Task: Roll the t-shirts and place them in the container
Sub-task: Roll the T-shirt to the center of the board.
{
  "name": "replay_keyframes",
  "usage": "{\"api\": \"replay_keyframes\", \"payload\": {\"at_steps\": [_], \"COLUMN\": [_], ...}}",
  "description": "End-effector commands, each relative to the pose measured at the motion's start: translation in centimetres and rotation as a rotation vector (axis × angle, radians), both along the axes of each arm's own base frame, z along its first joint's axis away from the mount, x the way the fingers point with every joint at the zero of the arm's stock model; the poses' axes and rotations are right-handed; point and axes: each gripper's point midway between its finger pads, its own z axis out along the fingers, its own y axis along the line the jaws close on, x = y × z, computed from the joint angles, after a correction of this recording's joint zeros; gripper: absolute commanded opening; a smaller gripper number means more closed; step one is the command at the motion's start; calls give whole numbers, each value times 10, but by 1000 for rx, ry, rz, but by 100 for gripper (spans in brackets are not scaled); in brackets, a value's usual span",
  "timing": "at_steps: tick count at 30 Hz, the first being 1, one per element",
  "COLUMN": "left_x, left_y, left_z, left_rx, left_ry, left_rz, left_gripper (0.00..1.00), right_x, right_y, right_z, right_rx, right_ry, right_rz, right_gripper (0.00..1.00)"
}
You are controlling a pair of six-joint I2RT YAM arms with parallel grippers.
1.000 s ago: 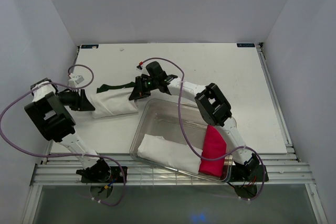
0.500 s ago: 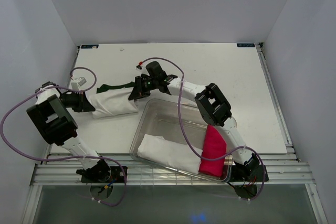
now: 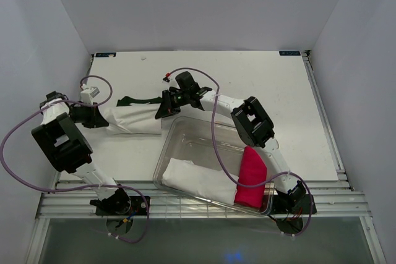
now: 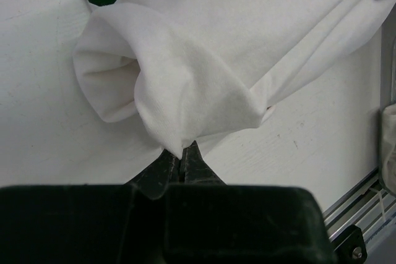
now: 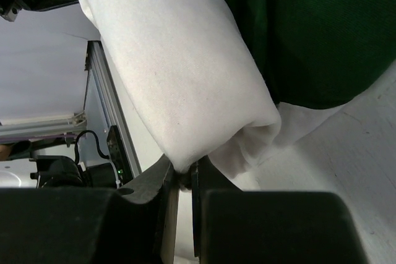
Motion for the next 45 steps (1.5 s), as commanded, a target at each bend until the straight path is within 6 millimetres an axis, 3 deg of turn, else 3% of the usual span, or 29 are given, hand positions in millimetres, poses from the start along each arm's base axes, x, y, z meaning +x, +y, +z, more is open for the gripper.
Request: {"api": "replay_keyframes", "payload": {"at_steps": [1,4,7,8,9,12,16,19,23,28,32,34,37,40,45], "left_x": [16,18,18,14,12,5,2,4,2,-22,-18,-12,-11,-8,-12], "left_y": [30,31,15,6,1,-8,5,17,26,7,2,10,18,18,2], "left_z": [30,32,34,29,28,20,21,33,41,19,15,14,5,3,-11], "left_rx": [167,168,100,62,48,22,67,90,94,59,38,73,124,128,106], "left_ry": [-122,-129,-154,-153,-155,-135,-116,-137,-143,-116,-156,-173,-174,-191,-165], "left_rz": [1,0,-23,-33,-43,-50,-18,7,23,-30,13,37,43,41,15], "left_gripper": [0,0,3,9,19,35,48,57,58,58,58,58,58,58,58], "right_x": [17,21,16,12,11,14,26,33,29,5,-5,-7,-24,-41,-35], "right_y": [-10,-9,-4,-1,1,3,-5,-13,-17,-18,-21,-24,-21,-13,-10], "right_z": [26,35,35,34,31,26,36,43,50,50,48,51,44,25,9], "right_rx": [30,37,56,61,59,27,-34,-78,-104,-168,-196,-213,-228,-245,-277], "right_ry": [-62,-95,-86,-82,-73,-74,-154,-221,-252,-298,-290,-310,-308,-265,-235], "right_rz": [9,19,39,46,45,14,-38,-65,-66,-27,-32,-40,-2,31,-16], "right_gripper": [8,8,11,15,28,49,57,58,57,57,57,57,56,54,53]}}
